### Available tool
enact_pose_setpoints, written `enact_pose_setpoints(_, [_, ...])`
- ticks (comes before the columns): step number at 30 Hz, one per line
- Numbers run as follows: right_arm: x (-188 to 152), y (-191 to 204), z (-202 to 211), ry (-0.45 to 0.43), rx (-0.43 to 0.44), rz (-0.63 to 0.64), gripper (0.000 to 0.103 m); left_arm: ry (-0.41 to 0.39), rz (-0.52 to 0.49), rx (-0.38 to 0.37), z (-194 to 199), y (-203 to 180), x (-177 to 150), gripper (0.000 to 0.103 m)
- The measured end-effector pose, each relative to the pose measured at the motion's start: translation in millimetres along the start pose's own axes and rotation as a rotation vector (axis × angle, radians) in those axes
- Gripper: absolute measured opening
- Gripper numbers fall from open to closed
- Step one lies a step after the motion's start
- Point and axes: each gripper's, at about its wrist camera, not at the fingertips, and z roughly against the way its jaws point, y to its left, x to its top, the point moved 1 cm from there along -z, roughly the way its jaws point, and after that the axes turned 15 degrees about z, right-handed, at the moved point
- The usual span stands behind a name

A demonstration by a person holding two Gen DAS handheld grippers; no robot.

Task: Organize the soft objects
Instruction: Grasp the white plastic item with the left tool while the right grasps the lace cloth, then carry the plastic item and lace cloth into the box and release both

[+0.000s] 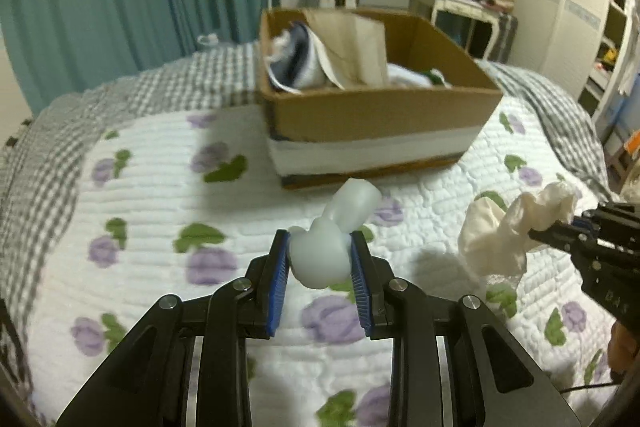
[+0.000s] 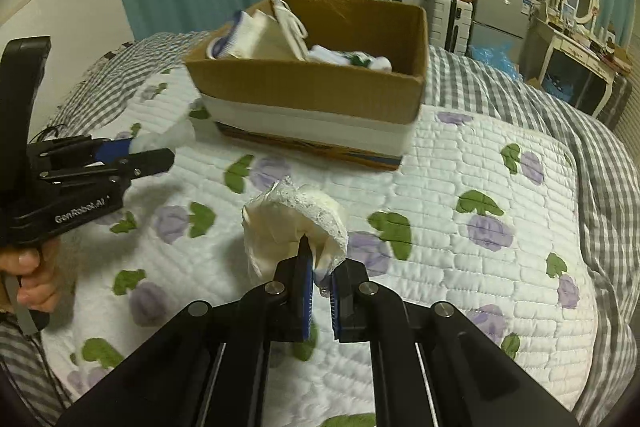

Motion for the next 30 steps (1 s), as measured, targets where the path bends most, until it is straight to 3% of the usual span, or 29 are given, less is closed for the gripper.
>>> enact_pose_setpoints(10, [48.8, 10.6, 46.8, -0.103, -0.063, 0.03, 0.007, -0.152, -0.02, -0.038, 54.7, 9.7, 18.9, 0.029])
enact_pose_setpoints(15, [78.3, 12.0, 81.2, -0.16, -0.101, 0.076, 0.007, -0.228, -0.005, -0.06, 89.1, 12.8, 44.9, 0.029])
enact_pose_setpoints(23, [121.7, 5.4, 133.2, -0.271, -0.147, 0.028, 0.007, -0.337, 0.048, -0.119, 143.3, 11.6, 94.0, 0.029])
enact_pose_setpoints(30, [151.9, 7.4, 159.1, -0.352, -0.217, 0.033, 0.007, -0.408, 0.057, -0.163, 163.4, 4.7, 129.6, 0.03])
